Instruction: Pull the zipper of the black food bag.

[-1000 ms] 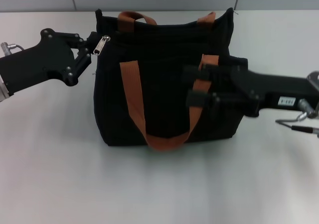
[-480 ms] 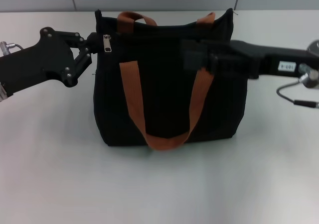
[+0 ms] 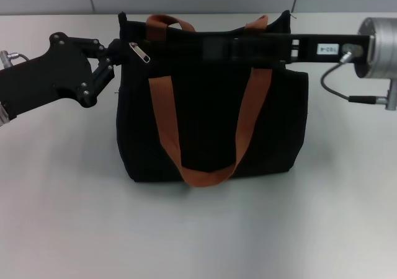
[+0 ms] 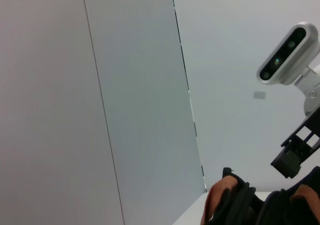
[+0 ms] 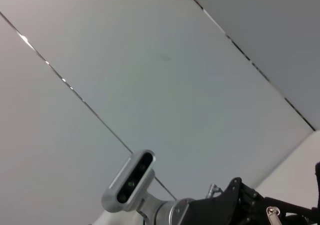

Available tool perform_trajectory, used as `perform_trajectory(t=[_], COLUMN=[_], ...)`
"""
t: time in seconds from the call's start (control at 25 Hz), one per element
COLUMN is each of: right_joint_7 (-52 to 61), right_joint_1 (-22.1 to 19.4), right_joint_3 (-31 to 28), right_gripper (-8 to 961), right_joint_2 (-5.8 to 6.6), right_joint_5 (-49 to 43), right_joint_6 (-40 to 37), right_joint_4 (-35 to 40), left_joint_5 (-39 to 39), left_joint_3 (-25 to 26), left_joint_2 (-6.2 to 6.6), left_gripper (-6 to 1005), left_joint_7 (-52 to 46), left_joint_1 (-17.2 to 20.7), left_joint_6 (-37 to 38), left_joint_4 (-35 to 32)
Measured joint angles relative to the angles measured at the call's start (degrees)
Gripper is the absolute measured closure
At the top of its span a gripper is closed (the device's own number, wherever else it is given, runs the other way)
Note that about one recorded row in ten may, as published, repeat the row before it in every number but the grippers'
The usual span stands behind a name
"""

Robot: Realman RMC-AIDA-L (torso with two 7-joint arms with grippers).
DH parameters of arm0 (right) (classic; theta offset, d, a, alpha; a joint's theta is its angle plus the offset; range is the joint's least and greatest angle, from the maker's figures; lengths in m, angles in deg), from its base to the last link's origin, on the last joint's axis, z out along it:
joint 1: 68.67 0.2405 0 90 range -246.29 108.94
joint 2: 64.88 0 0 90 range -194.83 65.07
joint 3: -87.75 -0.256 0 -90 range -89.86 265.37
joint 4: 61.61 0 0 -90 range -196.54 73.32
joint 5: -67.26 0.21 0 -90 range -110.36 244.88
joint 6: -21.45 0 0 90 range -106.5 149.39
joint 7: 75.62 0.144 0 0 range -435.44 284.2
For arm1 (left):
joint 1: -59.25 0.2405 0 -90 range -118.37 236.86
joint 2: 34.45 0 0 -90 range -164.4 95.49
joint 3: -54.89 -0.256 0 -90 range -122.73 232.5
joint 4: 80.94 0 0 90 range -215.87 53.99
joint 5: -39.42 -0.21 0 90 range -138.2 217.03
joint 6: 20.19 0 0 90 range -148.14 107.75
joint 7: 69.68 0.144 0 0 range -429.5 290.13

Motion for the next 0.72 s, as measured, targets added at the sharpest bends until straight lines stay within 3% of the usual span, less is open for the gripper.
perform_trajectory(t=[0.72], right_joint_7=[6.9], right_joint_1=[3.3], right_joint_3=[3.8], right_gripper=[205], right_joint_2=[1.46], right_joint_5=[-0.1], right_joint_6=[2.6], right_joint_4=[2.1], left_joint_5=[0.0], left_joint_3=[0.0], left_joint_2=[0.04], left_gripper=[969], left_joint_7=[0.2], left_joint_1=[0.2], left_joint_6=[-0.2], left_joint_4=[0.3])
